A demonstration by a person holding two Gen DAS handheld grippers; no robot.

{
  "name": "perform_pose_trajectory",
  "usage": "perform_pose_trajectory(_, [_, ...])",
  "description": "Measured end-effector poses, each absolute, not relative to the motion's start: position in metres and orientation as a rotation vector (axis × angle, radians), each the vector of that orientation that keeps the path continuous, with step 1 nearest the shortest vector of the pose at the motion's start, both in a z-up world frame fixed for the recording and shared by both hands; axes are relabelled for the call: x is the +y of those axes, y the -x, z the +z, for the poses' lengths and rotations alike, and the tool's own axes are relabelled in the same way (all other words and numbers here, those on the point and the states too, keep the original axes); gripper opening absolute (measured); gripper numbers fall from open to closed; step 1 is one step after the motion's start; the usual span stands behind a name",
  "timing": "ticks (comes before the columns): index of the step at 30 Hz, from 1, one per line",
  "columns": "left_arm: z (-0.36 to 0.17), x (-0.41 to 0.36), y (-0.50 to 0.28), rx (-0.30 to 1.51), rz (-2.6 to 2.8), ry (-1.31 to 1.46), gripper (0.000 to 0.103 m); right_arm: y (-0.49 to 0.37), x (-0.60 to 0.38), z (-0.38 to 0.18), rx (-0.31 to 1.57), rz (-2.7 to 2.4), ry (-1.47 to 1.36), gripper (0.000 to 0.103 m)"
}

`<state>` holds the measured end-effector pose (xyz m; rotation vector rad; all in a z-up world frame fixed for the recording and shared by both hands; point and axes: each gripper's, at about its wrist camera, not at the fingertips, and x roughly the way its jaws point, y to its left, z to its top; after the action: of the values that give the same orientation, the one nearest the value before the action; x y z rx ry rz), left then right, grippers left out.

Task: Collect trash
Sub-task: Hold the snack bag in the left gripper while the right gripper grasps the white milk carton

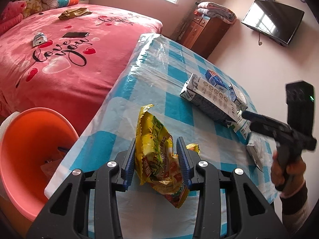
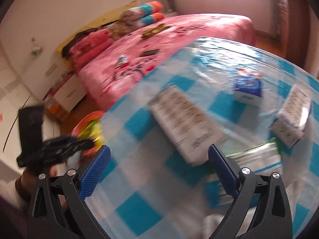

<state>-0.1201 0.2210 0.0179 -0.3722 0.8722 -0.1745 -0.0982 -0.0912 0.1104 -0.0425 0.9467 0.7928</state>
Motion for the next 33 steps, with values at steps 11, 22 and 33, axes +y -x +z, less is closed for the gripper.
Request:
perform_pose_trajectory(11, [0.017, 0.224, 0.122, 0.869, -0.176, 0.378, 0.041, 0.074, -0.053, 0.1, 0.845, 0.613, 0.412, 0.097])
perform_pose_trajectory(22, [0.019, 0.223, 0.123, 0.86, -0.172, 0.357, 0.041, 0.053, -0.04, 0.071, 0.893, 0.627, 0.44, 0.085])
perform_pose_trajectory(33, [0.019, 0.227, 0.124, 0.853, -0.174, 0.372, 0.041, 0.055, -0.045, 0.072, 0.951, 0.583, 0.37, 0.07])
